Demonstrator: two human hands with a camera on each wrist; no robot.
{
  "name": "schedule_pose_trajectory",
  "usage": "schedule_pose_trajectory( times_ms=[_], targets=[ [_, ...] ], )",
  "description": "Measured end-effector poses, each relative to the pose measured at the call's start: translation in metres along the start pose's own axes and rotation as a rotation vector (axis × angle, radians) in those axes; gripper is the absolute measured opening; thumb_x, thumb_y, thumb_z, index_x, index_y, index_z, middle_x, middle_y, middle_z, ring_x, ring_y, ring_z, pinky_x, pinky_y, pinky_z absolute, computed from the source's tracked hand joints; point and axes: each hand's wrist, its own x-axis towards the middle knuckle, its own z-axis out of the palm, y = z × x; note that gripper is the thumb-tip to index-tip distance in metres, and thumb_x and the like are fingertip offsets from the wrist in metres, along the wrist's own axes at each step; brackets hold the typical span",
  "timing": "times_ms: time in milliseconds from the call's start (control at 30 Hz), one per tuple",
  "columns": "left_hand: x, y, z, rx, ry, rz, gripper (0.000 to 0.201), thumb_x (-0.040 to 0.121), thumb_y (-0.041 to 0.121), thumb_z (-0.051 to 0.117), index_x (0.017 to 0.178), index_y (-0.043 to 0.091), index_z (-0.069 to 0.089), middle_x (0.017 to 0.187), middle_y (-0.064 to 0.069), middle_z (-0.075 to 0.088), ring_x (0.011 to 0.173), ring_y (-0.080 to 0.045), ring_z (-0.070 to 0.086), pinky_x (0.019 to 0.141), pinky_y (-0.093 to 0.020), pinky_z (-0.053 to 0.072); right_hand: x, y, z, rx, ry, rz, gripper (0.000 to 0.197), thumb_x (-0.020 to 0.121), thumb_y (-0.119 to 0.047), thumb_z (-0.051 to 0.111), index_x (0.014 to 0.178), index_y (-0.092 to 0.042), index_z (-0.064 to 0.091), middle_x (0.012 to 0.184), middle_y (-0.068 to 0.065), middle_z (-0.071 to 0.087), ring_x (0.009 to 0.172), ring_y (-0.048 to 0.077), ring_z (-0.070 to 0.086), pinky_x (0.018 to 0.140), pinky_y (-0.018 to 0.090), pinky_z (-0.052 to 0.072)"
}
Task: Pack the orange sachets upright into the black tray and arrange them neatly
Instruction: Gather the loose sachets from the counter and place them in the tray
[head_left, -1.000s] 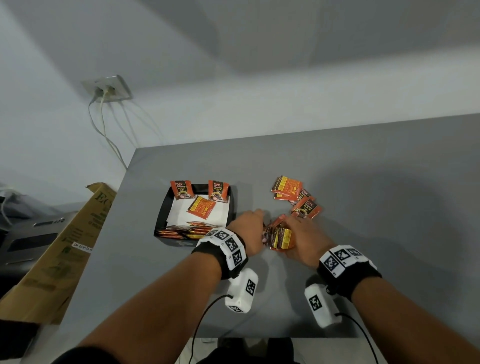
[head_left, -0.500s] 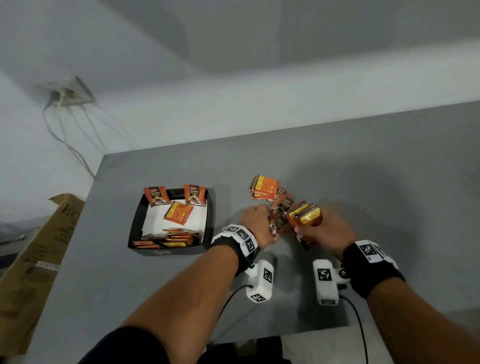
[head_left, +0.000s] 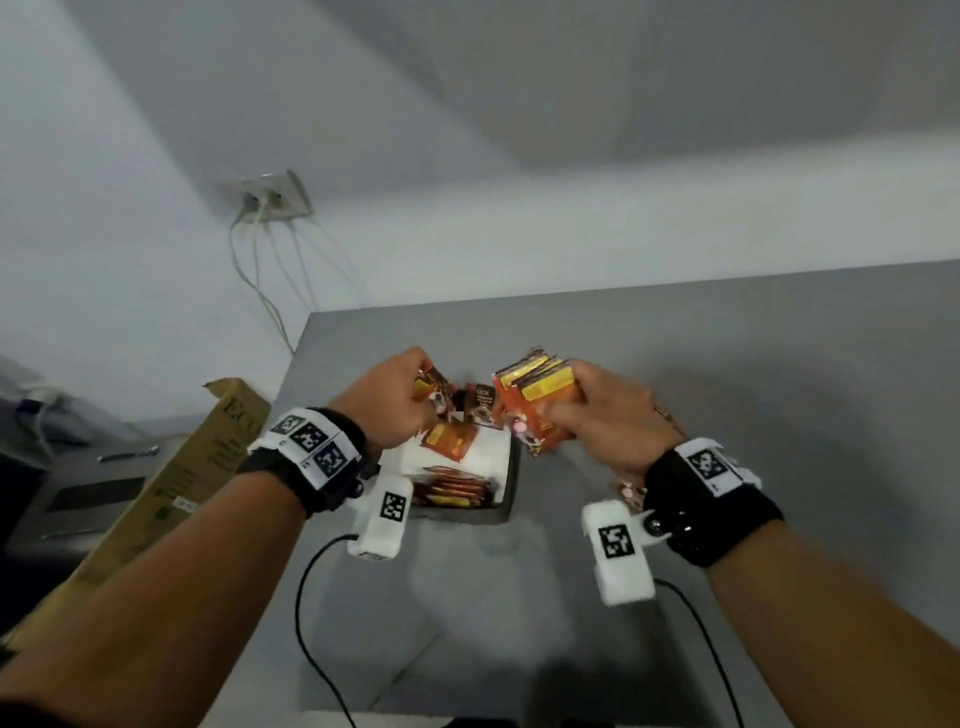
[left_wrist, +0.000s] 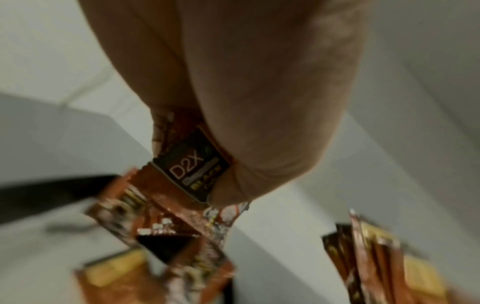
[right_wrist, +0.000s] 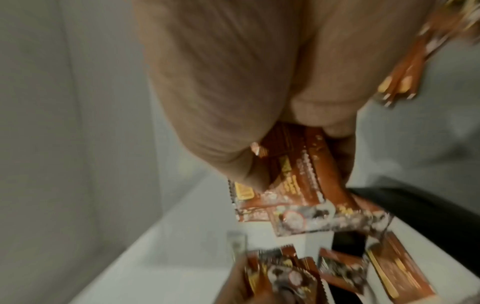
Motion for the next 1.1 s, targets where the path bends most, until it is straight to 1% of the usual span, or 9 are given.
schedule_pose_trajectory(
  times_ms=[67,133,267,333,433,600,733,833,1100],
  targets=[
    [-0.002,-0.027,0.002,0.101,-0.027,-0.05,0.029,0.089,0.023,0.068,0.111,0.014,0.052,0.101,-0.005,0.066,0.092,-0.023,0.064,0.071,-0.032,0.048,0.013,-0.014,0.035,-0.35,-0.004,-0.112,0.014,0.084,-0.021,0.069,0.098,-0.024,0.066,0.087,-0.006,0.071,0.08,0.012,0.066,0.071,0.03,0.052],
    [-0.002,-0.047,0.014,0.202,-0.049,-0.055,0.033,0.087,0.029,0.062,0.116,0.017,0.051,0.111,-0.007,0.066,0.102,-0.028,0.064,0.085,-0.038,0.051,0.024,-0.018,0.069,-0.51,-0.032,-0.169,0.018,0.085,-0.02,0.069,0.102,-0.022,0.068,0.092,-0.003,0.071,0.083,0.017,0.064,0.072,0.031,0.051],
    [-0.005,-0.063,0.036,0.305,-0.126,0.03,0.028,0.09,0.027,0.054,0.115,0.015,0.05,0.115,-0.009,0.062,0.103,-0.031,0.061,0.086,-0.041,0.05,0.043,0.008,0.115,-0.81,-0.191,-0.101,0.029,0.083,-0.012,0.058,0.108,-0.025,0.064,0.099,0.001,0.069,0.088,0.024,0.068,0.076,0.04,0.058],
    [-0.007,-0.067,0.043,0.325,-0.189,0.072,0.031,0.091,0.026,0.048,0.119,0.014,0.05,0.121,-0.009,0.059,0.109,-0.029,0.057,0.091,-0.04,0.048,0.047,0.018,0.125,-0.834,-0.297,-0.029,0.046,0.082,-0.014,0.054,0.125,-0.031,0.053,0.111,-0.001,0.067,0.096,0.024,0.068,0.082,0.04,0.058],
    [-0.01,-0.072,0.041,0.286,-0.294,0.098,0.042,0.09,0.037,0.051,0.126,0.018,0.05,0.122,-0.003,0.056,0.112,-0.023,0.053,0.094,-0.036,0.045,0.045,0.017,0.128,-0.885,-0.389,0.044,0.056,0.087,-0.035,0.048,0.142,-0.028,0.04,0.134,0.0,0.055,0.114,0.026,0.06,0.096,0.043,0.052],
    [-0.016,-0.081,0.037,0.266,-0.354,0.172,0.071,0.07,0.069,0.067,0.127,0.03,0.049,0.11,0.008,0.063,0.098,-0.015,0.062,0.087,-0.033,0.054,0.036,0.005,0.125,-0.982,-0.378,0.03,0.063,0.084,-0.063,0.048,0.137,-0.028,0.044,0.132,-0.004,0.058,0.117,0.02,0.056,0.106,0.036,0.041],
    [-0.014,-0.084,0.042,0.296,-0.28,0.218,0.087,0.06,0.075,0.07,0.132,0.032,0.047,0.113,0.01,0.065,0.099,-0.014,0.064,0.087,-0.032,0.056,0.031,0.009,0.128,-1.069,-0.344,0.043,0.073,0.076,-0.075,0.042,0.135,-0.031,0.042,0.136,-0.006,0.056,0.128,0.02,0.049,0.12,0.049,0.016],
    [-0.015,-0.084,0.047,0.322,-0.291,0.222,0.085,0.058,0.075,0.069,0.128,0.032,0.046,0.112,0.011,0.063,0.098,-0.013,0.062,0.086,-0.035,0.057,0.024,0.012,0.13,-1.083,-0.341,0.051,0.083,0.073,-0.083,0.041,0.139,-0.033,0.037,0.141,-0.005,0.05,0.134,0.023,0.043,0.119,0.058,0.006],
    [-0.009,-0.089,0.038,0.31,-0.304,0.252,0.082,0.06,0.072,0.07,0.129,0.035,0.045,0.112,0.014,0.062,0.098,-0.011,0.062,0.087,-0.032,0.055,0.023,0.013,0.126,-1.019,-0.303,0.04,0.102,0.074,-0.086,0.043,0.154,-0.03,0.015,0.16,-0.005,0.027,0.147,0.023,0.025,0.121,0.061,0.002]
  ],
)
